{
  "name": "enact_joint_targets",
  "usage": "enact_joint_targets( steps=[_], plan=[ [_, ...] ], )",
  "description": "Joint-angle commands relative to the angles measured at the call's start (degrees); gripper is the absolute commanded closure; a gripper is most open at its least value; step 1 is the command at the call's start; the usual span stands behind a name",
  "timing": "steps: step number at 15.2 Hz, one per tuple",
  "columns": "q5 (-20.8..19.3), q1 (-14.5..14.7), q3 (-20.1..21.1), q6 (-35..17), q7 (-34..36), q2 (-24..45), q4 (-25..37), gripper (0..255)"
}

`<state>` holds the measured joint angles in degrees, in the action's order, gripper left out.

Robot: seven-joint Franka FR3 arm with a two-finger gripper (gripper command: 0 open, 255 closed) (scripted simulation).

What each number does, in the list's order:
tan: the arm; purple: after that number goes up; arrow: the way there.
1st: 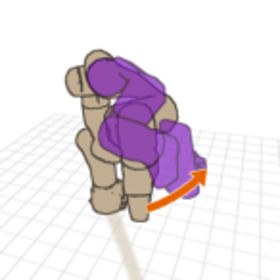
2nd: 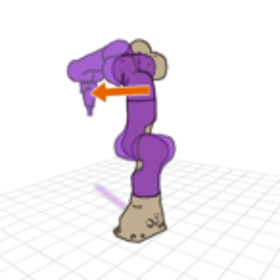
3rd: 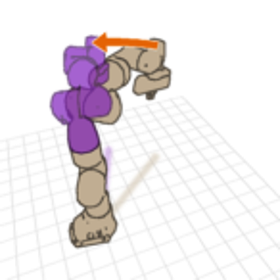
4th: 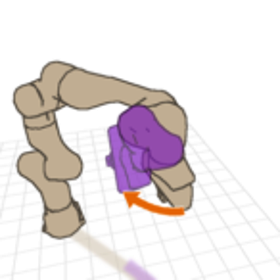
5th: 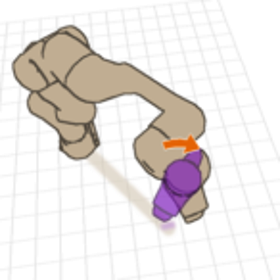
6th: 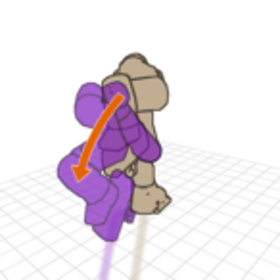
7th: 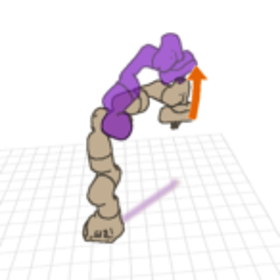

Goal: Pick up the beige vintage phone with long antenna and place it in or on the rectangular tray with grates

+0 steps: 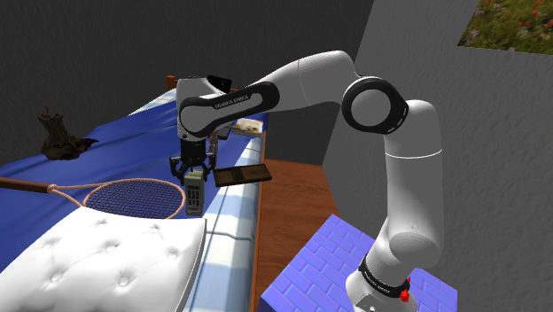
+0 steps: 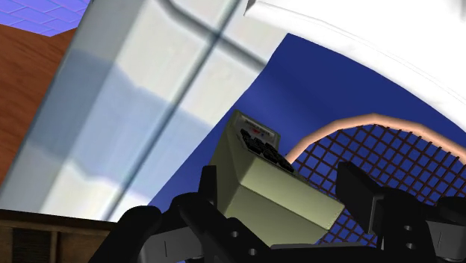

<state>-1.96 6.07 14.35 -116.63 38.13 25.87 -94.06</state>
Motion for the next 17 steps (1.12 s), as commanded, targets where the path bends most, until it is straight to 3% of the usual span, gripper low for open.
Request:
enact_joint_targets(
  steps=[1,8,17],
  plan=[
    [0.01,0.0,0.01,0.0,0.0,0.0,0.01,255],
    [0.01,0.01,0.01,-0.02,0.0,0.0,0.0,255],
    [0.54,-0.11,0.3,5.91,-0.01,-2.28,3.7,255]
  ],
)
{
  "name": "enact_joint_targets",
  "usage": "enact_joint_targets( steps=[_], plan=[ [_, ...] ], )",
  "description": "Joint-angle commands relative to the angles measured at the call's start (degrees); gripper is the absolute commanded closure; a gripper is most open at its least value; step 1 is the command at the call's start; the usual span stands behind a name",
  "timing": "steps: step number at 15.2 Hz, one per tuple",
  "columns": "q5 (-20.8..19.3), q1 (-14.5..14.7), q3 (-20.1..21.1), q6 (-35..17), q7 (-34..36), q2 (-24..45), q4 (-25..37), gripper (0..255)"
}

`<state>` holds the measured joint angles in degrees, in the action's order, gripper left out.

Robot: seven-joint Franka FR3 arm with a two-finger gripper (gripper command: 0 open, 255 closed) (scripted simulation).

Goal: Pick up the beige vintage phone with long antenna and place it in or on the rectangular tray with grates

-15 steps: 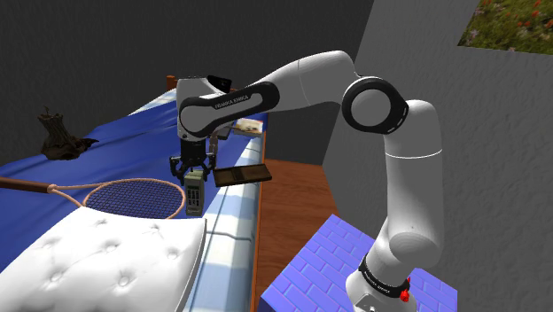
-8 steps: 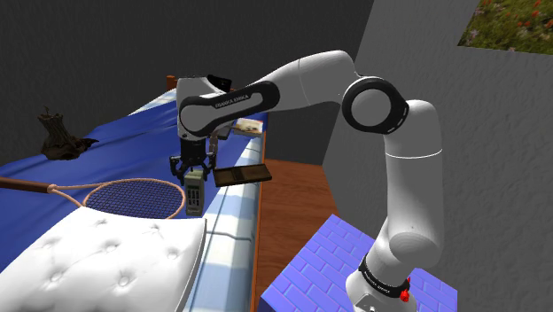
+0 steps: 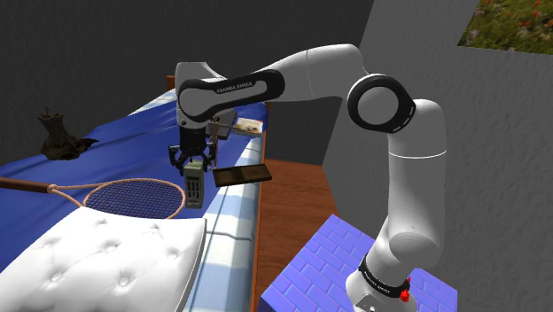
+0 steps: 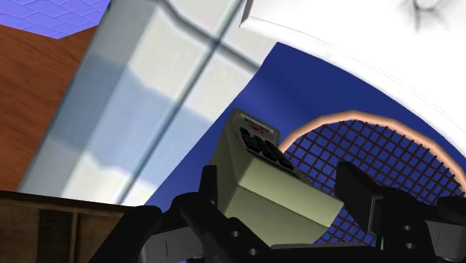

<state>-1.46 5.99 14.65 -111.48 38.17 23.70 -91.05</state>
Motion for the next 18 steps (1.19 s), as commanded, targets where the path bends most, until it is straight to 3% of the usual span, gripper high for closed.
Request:
enact_joint_targets(
  steps=[1,15,18],
  plan=[
    [0.08,-0.04,0.03,1.44,-0.04,-0.31,1.17,255],
    [0.42,0.14,0.3,11.44,0.22,-1.79,9.75,255],
    [0.97,-2.55,-0.72,11.78,-3.41,-3.24,8.49,255]
  ],
)
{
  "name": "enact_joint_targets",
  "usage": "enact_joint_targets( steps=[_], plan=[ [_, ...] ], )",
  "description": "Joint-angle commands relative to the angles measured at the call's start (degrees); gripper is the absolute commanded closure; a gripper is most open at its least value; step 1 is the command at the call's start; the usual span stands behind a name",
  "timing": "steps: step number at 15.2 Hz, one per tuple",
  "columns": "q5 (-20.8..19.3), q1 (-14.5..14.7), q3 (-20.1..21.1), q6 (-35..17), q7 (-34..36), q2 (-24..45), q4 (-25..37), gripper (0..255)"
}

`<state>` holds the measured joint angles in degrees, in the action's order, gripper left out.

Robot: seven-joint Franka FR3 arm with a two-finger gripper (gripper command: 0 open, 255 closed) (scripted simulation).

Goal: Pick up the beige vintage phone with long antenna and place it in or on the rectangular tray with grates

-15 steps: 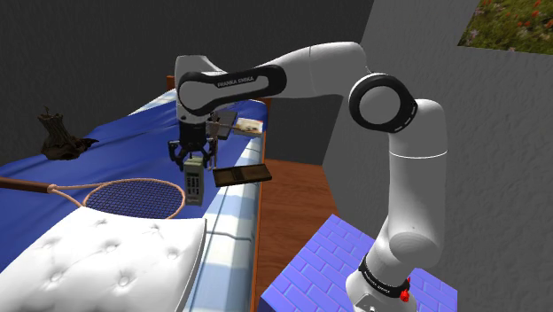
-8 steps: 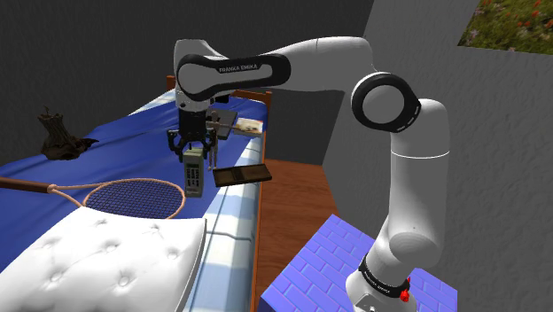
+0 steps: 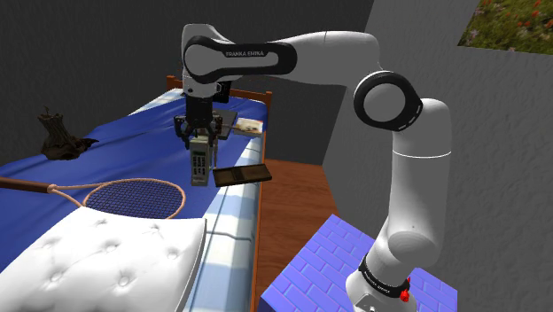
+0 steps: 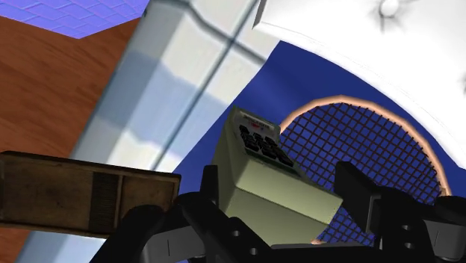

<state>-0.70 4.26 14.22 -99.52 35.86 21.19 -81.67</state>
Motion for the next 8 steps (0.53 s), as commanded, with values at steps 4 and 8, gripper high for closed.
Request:
enact_joint_targets(
  steps=[4,8],
  plan=[
    [0.71,-4.24,-1.76,0.65,-5.94,-1.86,-1.41,255],
    [0.99,-7.5,-3.33,1.88,-10.72,-2.08,-0.62,255]
  ],
)
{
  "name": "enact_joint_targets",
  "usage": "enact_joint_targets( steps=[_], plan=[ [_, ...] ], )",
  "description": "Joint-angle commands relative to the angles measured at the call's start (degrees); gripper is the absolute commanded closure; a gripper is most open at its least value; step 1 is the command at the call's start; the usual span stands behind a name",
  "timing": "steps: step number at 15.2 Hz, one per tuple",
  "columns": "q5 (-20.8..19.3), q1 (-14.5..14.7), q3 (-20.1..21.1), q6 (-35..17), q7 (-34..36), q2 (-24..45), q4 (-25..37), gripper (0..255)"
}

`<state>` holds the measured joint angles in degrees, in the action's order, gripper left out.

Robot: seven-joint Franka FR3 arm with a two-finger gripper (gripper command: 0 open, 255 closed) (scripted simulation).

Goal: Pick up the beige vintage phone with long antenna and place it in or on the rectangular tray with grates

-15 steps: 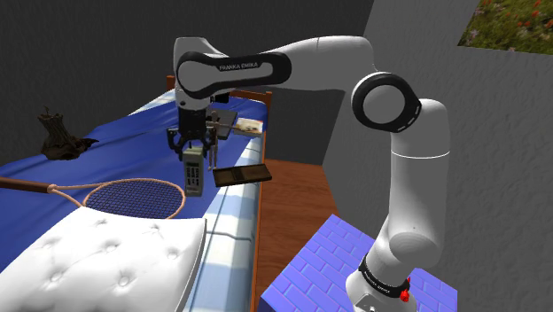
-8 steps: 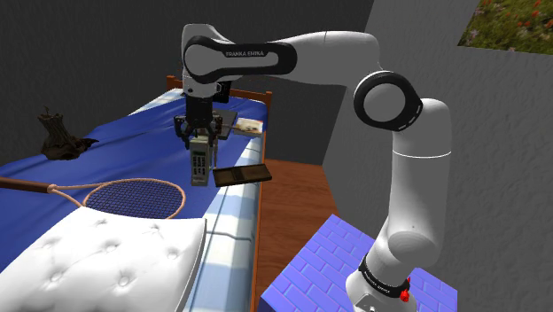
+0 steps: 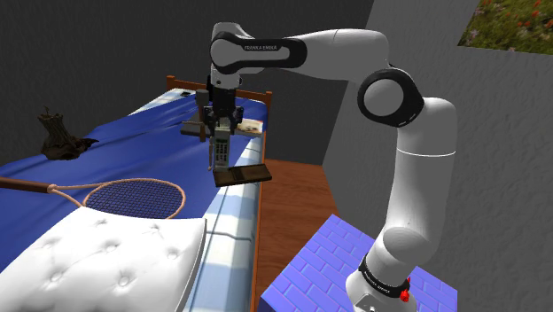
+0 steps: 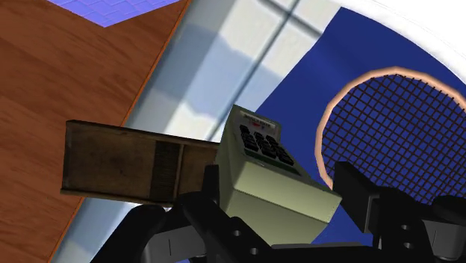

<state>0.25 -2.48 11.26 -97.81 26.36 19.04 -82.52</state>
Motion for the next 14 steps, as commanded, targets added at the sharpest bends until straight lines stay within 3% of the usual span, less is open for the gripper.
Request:
enact_joint_targets(
  steps=[1,10,14],
  plan=[
    [0.08,-1.55,-0.78,0.54,-2.4,0.17,0.64,255],
    [0.11,-8.4,-4.25,5.13,-12.68,3.78,8.37,255],
    [0.14,-8.57,-4.31,2.77,-12.92,3.61,5.83,255]
  ],
)
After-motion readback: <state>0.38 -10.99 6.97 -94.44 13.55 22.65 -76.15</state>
